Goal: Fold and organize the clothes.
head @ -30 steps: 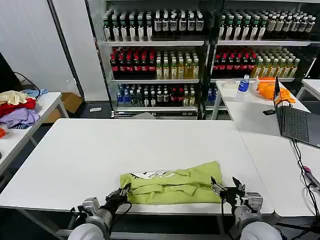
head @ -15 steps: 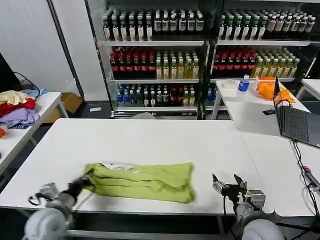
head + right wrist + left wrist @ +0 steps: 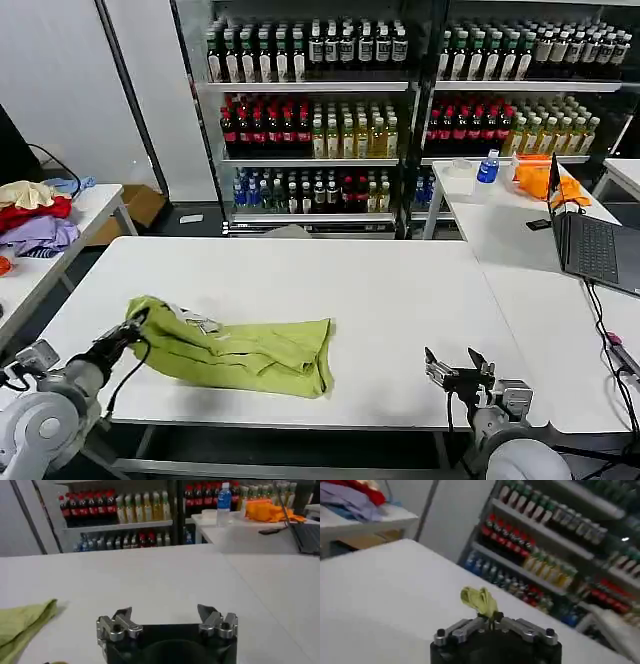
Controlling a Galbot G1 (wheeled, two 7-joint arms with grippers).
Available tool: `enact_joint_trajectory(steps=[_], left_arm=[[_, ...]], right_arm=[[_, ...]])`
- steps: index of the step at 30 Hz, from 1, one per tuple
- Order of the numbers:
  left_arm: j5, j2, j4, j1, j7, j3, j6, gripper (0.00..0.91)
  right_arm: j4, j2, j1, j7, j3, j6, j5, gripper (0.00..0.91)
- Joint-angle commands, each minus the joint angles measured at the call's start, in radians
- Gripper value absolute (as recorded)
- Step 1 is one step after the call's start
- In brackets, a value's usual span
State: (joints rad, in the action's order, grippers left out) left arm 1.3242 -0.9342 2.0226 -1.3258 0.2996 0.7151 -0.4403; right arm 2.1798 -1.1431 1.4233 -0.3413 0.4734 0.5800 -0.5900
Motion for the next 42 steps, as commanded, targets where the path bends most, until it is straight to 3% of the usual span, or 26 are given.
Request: enact_joint_trajectory(steps=[1, 9, 15, 16, 17, 18, 29, 33, 42], left_arm=[[0.165, -0.094, 0.111, 0.101, 0.011, -0.248, 0.021, 0.030], [0.059, -0.187, -0.009, 0.186, 0.020, -0.417, 0.027, 0.030], [-0.055, -0.199, -0.066, 0.203, 0.015, -0.529, 0.024, 0.030], [-0.078, -0.200, -0.081, 0.206, 0.015, -0.538, 0.022, 0.081], [-0.118, -0.200, -0.092, 0.210, 0.015, -0.548, 0.016, 0.262], [-0.127, -0.201, -0.102, 0.213, 0.015, -0.550, 0.013, 0.907], [-0.145, -0.135, 0.033, 0.165, -0.038, -0.519, -0.016, 0.907], [-0.151, -0.110, 0.061, 0.148, -0.035, -0.442, -0.021, 0.907], [-0.182, -0.012, -0.125, 0.121, -0.018, -0.218, -0.028, 0.907]], right_arm=[[-0.009, 0.002, -0.002, 0.000, -0.006, 0.000, 0.000, 0.907], [-0.032, 0.002, -0.020, -0.003, -0.009, 0.000, -0.001, 0.907], [-0.047, 0.004, -0.038, -0.003, -0.015, -0.001, -0.003, 0.907], [-0.048, 0.003, -0.040, -0.004, -0.016, 0.000, -0.002, 0.907], [-0.051, 0.001, -0.045, -0.004, -0.016, 0.000, -0.002, 0.907], [-0.053, 0.000, -0.048, -0.005, -0.017, 0.000, -0.003, 0.907], [-0.070, -0.005, -0.068, -0.006, -0.029, -0.001, -0.003, 0.907], [-0.068, -0.008, -0.067, -0.006, -0.029, -0.001, -0.001, 0.907], [-0.073, -0.004, -0.062, -0.004, -0.023, -0.002, -0.001, 0.907]])
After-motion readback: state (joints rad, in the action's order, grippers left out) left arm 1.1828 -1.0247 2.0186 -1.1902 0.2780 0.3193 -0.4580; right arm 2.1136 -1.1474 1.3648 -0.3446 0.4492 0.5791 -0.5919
